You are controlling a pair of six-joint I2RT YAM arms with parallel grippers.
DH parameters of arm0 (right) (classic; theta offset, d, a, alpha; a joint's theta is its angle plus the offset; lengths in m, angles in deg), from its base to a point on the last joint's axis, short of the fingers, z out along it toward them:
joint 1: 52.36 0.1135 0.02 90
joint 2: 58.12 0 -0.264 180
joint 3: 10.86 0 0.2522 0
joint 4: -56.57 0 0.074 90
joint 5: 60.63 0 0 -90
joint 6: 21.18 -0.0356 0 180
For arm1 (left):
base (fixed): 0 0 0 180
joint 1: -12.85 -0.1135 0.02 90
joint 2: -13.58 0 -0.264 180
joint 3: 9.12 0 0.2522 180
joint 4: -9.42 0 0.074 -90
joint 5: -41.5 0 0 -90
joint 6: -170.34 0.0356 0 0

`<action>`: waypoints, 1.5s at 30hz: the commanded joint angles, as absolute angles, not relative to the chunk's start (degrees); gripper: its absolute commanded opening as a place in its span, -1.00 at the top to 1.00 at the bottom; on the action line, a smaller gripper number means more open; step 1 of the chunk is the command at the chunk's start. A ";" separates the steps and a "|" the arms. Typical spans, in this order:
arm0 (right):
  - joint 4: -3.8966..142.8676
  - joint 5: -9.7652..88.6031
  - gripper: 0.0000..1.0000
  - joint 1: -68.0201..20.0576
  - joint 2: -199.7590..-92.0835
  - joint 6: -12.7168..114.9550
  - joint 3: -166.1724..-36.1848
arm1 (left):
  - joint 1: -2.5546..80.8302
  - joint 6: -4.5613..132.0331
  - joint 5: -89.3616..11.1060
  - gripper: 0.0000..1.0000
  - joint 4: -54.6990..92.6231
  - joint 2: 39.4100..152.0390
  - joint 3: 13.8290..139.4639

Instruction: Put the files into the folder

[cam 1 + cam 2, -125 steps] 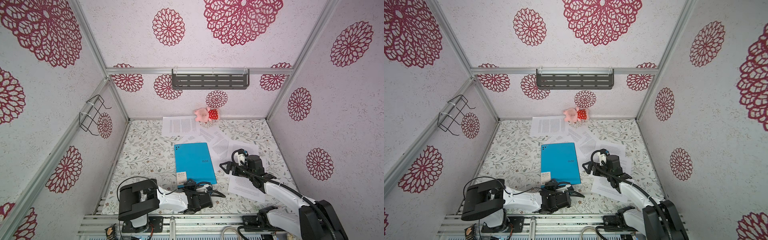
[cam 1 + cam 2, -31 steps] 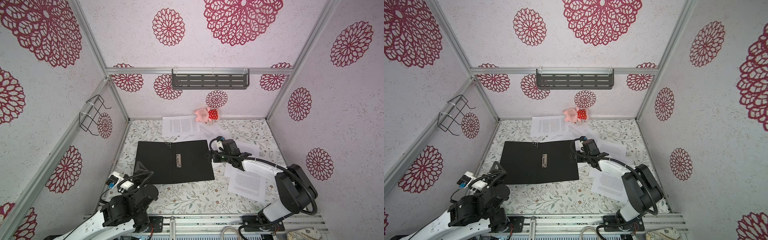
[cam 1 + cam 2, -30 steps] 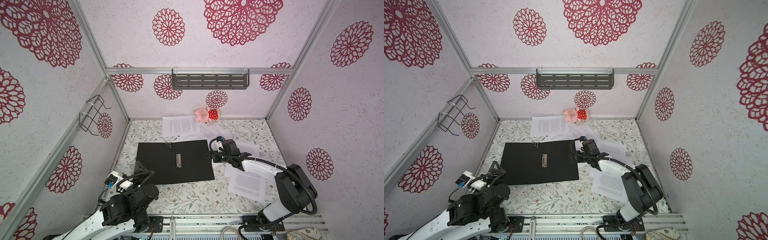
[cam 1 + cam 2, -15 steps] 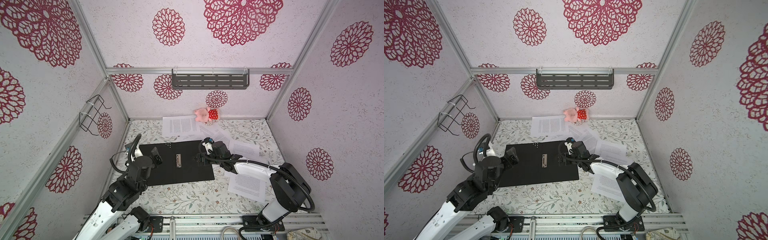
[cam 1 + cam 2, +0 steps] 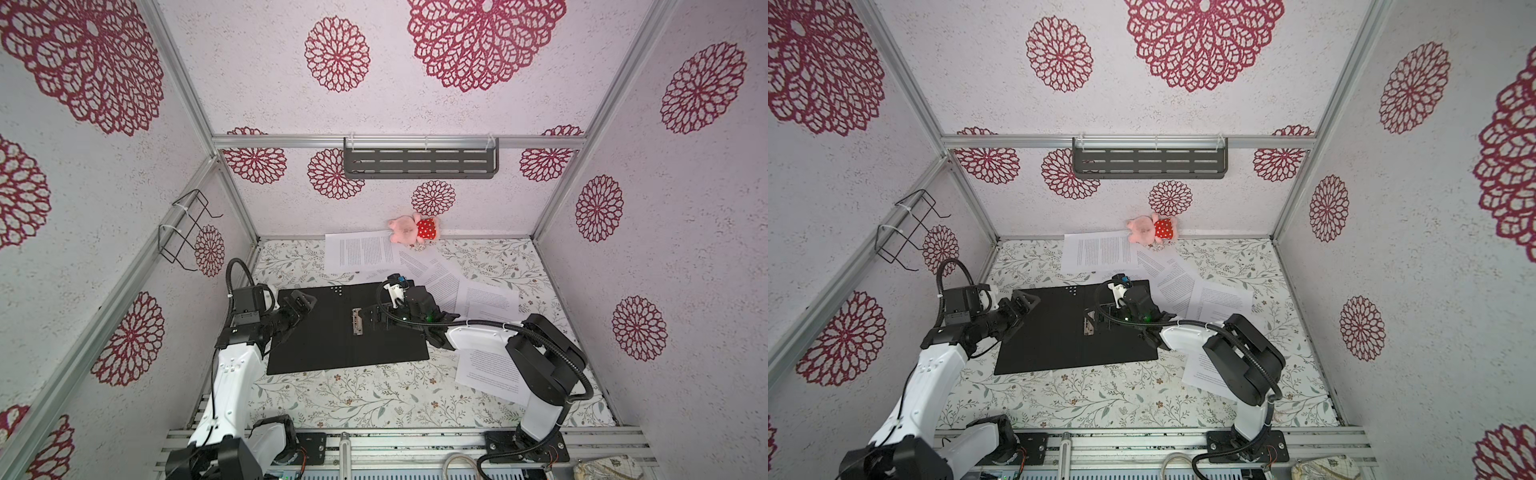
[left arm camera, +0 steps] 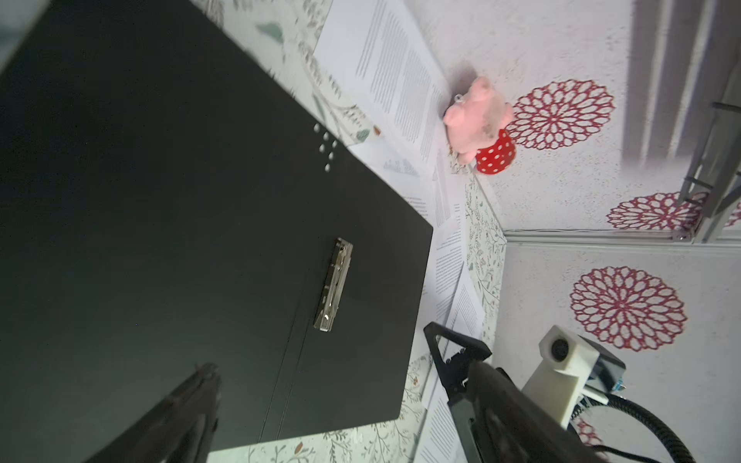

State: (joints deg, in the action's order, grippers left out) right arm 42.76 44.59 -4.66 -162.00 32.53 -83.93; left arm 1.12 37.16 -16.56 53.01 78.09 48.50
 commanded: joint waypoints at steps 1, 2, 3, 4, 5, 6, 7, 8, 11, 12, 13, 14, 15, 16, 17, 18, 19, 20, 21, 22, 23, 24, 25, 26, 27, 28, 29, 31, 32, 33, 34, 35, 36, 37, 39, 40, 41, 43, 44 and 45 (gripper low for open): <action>47.91 42.85 -0.78 -3.73 -162.97 31.42 -86.35 | 0.27 38.15 -8.87 -0.98 52.08 80.66 47.66; 49.02 42.96 -0.68 -3.62 -163.40 31.11 -86.58 | 0.20 37.78 -8.82 -0.98 51.18 80.86 46.89; 49.54 43.43 -0.56 -3.55 -164.00 30.57 -86.67 | 0.08 37.15 -8.70 -0.97 49.70 80.75 45.98; 49.73 44.41 -0.45 -3.41 -164.87 30.14 -86.88 | 0.01 36.34 -8.73 -0.98 48.04 80.50 44.74; 49.85 45.39 -0.35 -3.28 -165.92 29.88 -87.38 | -0.03 35.70 -9.10 -0.98 46.59 80.30 43.90; 49.98 46.78 -0.23 -3.15 -167.33 29.56 -88.20 | -0.15 35.31 -9.53 -0.98 44.95 80.48 42.72; 50.20 48.24 -0.09 -2.93 -168.85 29.40 -89.16 | -0.26 34.73 -9.65 -0.98 42.93 81.08 41.38; 50.29 49.38 0.00 -2.78 -170.07 29.39 -89.96 | -0.45 34.25 -9.31 -0.98 41.09 82.05 40.32; 51.51 51.13 0.15 -2.11 -172.66 29.55 -92.45 | -0.86 33.05 -7.50 -0.98 39.03 86.64 38.75; 52.01 51.21 0.16 -1.90 -173.18 29.70 -93.13 | -0.86 32.60 -7.59 -0.98 38.71 87.96 38.60; 52.56 51.25 0.17 -1.76 -173.52 29.96 -93.66 | -0.90 31.50 -7.71 -0.98 37.83 88.63 38.00; 53.17 51.29 0.18 -1.69 -173.90 30.30 -94.32 | -0.88 29.80 -8.08 -0.98 35.80 88.96 36.85; 53.76 51.41 0.19 -1.58 -174.32 30.41 -94.89 | -0.91 28.31 -8.63 -0.98 33.26 89.14 35.33; 54.25 51.52 0.20 -1.56 -174.64 30.56 -95.35 | -0.86 27.06 -9.14 -0.98 31.27 89.24 34.07; 54.81 51.62 0.22 -1.61 -175.07 30.51 -95.83 | -0.86 25.77 -9.76 -0.98 29.63 89.34 32.87; 55.28 51.66 0.22 -1.63 -175.34 30.59 -96.12 | -0.79 24.80 -10.09 -0.98 27.75 89.34 31.85; 55.60 51.64 0.22 -1.61 -175.43 30.66 -96.28 | -0.78 23.57 -10.22 -0.98 25.85 89.21 30.91; 55.84 51.55 0.22 -1.59 -175.45 30.61 -96.34 | -0.70 22.31 -10.70 -0.98 24.03 88.93 29.80; 56.05 51.60 0.22 -1.59 -175.58 30.61 -96.42 | -0.65 21.47 -11.76 -0.98 23.08 88.61 28.94; 56.25 51.68 0.22 -1.59 -175.63 30.56 -96.55 | -0.51 21.21 -12.98 -0.98 23.01 88.48 28.31; 56.72 51.82 0.24 -1.65 -175.95 30.70 -96.86 | -0.44 21.13 -14.35 -0.98 23.08 88.59 27.76; 57.48 52.09 0.26 -1.57 -176.31 30.78 -97.57 | -0.49 21.10 -15.43 -0.98 23.38 88.85 27.38; 58.00 52.30 0.28 -1.63 -176.74 30.96 -98.07 | -0.51 21.11 -16.17 -0.98 23.60 89.18 27.22; 58.28 52.38 0.30 -1.65 -176.98 31.05 -98.42 | -0.49 21.02 -16.72 -0.98 23.99 89.41 27.06; 58.43 52.29 0.32 -1.71 -177.21 31.08 -98.69 | -0.45 21.02 -17.68 -0.98 24.80 89.43 27.00; 58.56 52.29 0.34 -1.73 -177.38 31.01 -99.04 | -0.43 21.23 -18.56 -0.98 25.83 89.27 26.91; 58.69 52.13 0.36 -1.66 -177.55 30.94 -99.28 | -0.44 21.53 -19.35 -0.98 26.75 88.96 26.80; 59.63 51.43 0.36 -1.72 -177.95 30.94 -100.16 | -0.42 21.89 -20.09 -0.98 27.49 87.92 26.39; 60.25 50.91 0.38 -1.68 -178.15 30.79 -100.41 | -0.42 21.91 -20.10 -0.98 27.49 87.56 26.20; 60.53 50.49 0.40 -1.74 -178.31 30.73 -100.56 | -0.47 21.98 -20.09 -0.98 27.62 87.26 26.10; 60.45 50.20 0.41 -1.74 -178.35 30.40 -100.56 | -0.47 22.15 -20.25 -0.97 27.81 87.07 26.17; 60.47 49.86 0.41 -1.74 -178.49 30.19 -100.40 | -0.42 22.37 -20.43 -0.98 28.05 87.10 26.25; 60.26 49.71 0.42 -1.81 -178.66 29.91 -100.40 | -0.34 22.57 -20.54 -0.98 28.19 87.06 26.31; 60.28 49.79 0.43 -1.87 -178.92 29.75 -100.65 | -0.37 22.61 -20.55 -0.98 28.28 87.14 26.35; 60.01 50.73 0.46 -1.85 -179.52 29.61 -101.11 | -0.25 22.66 -20.55 -0.98 28.28 87.28 26.36; 59.92 51.06 0.47 -1.84 -179.67 29.51 -101.28 | -0.16 22.69 -20.59 -0.98 28.37 87.32 26.35; 59.79 51.15 0.48 -1.87 -179.83 29.47 -101.44 | -0.12 22.76 -20.69 -0.98 28.37 87.24 26.27; 59.88 50.94 0.48 -1.83 -180.00 29.36 -101.73 | -0.03 22.73 -20.94 -0.98 28.37 87.23 26.31; 59.97 50.99 0.49 -1.85 -180.09 29.53 -101.89 | 0.06 22.77 -20.98 -0.98 28.37 87.23 26.27; 60.11 50.98 0.51 -1.83 -180.20 29.55 -102.17 | 0.02 22.72 -21.06 -0.98 28.36 87.23 26.32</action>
